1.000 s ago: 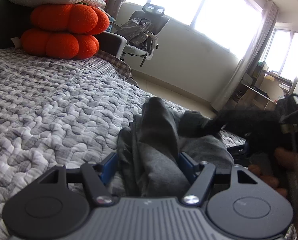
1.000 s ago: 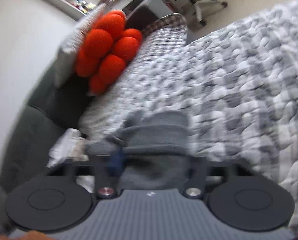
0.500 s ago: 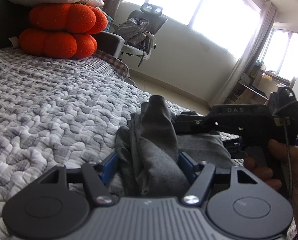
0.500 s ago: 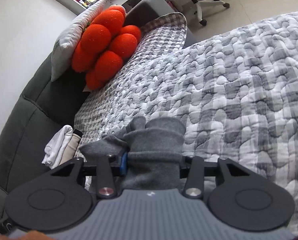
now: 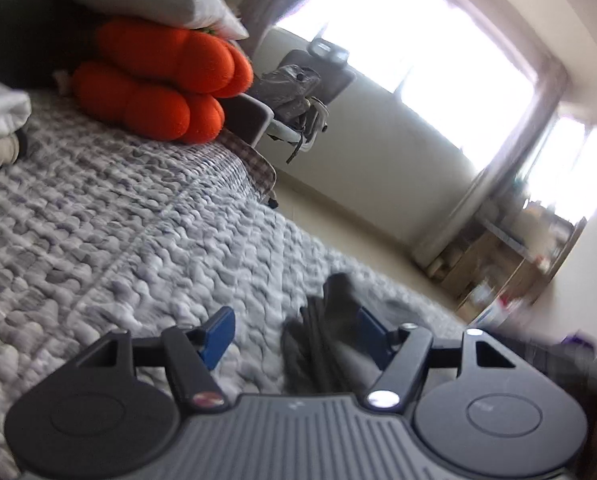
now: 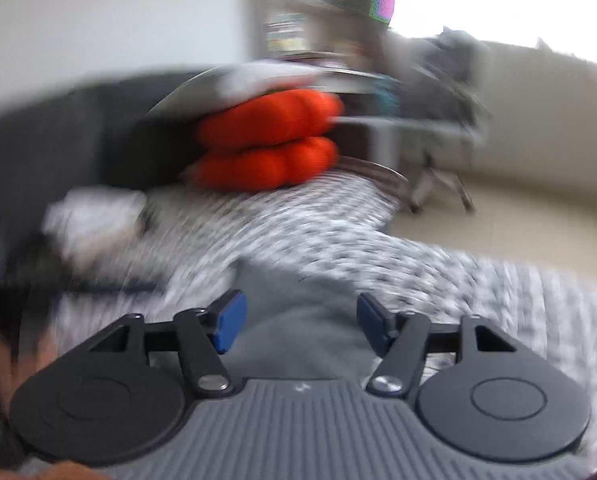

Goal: Fold clothes
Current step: 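Lift the folded shirt with both tools and fold it over again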

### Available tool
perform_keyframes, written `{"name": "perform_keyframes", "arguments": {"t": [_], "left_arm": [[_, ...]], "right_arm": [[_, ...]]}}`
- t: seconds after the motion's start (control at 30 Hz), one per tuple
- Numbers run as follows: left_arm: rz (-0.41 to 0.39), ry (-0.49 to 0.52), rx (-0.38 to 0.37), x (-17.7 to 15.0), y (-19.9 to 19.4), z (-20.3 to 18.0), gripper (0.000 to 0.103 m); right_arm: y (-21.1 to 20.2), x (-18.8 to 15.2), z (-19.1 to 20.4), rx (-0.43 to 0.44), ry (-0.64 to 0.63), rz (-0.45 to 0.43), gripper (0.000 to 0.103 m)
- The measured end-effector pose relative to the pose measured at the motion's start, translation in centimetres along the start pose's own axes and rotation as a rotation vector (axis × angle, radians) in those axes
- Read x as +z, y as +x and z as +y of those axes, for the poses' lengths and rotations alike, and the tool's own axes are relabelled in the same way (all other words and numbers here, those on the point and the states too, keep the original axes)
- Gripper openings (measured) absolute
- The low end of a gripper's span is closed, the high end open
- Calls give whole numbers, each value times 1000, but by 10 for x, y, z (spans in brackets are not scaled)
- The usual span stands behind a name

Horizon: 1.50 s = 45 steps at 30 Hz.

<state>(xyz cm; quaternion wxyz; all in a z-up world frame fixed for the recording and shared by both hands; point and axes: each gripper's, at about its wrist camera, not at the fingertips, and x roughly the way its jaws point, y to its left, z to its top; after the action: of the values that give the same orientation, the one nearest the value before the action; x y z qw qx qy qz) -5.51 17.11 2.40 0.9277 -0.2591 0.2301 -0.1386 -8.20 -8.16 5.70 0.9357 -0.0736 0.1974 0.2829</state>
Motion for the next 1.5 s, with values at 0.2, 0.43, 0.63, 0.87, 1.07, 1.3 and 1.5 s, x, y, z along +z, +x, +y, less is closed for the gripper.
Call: {"name": "perform_keyframes", "arguments": {"t": [0.2, 0.43, 0.63, 0.87, 1.07, 1.3, 1.5], "left_arm": [[23, 25, 12, 0, -2, -1, 69], [92, -37, 19, 0, 3, 14, 71], [189, -210, -64, -4, 12, 31, 71], [233, -328, -158, -9, 13, 26, 84], [277, -353, -226, -15, 33, 8, 96], [318, -318, -219, -11, 59, -9, 97], [325, -238, -163, -6, 76, -26, 75]], "right_arm": [[13, -34, 85, 25, -499, 68, 71], [39, -62, 110, -62, -792, 118, 71], [43, -66, 109, -106, -843, 127, 45], [24, -48, 80, -115, -518, 32, 33], [19, -40, 71, -91, -444, 12, 33], [14, -48, 73, -69, -400, -3, 33], [15, -52, 76, -63, -375, -19, 34]]}}
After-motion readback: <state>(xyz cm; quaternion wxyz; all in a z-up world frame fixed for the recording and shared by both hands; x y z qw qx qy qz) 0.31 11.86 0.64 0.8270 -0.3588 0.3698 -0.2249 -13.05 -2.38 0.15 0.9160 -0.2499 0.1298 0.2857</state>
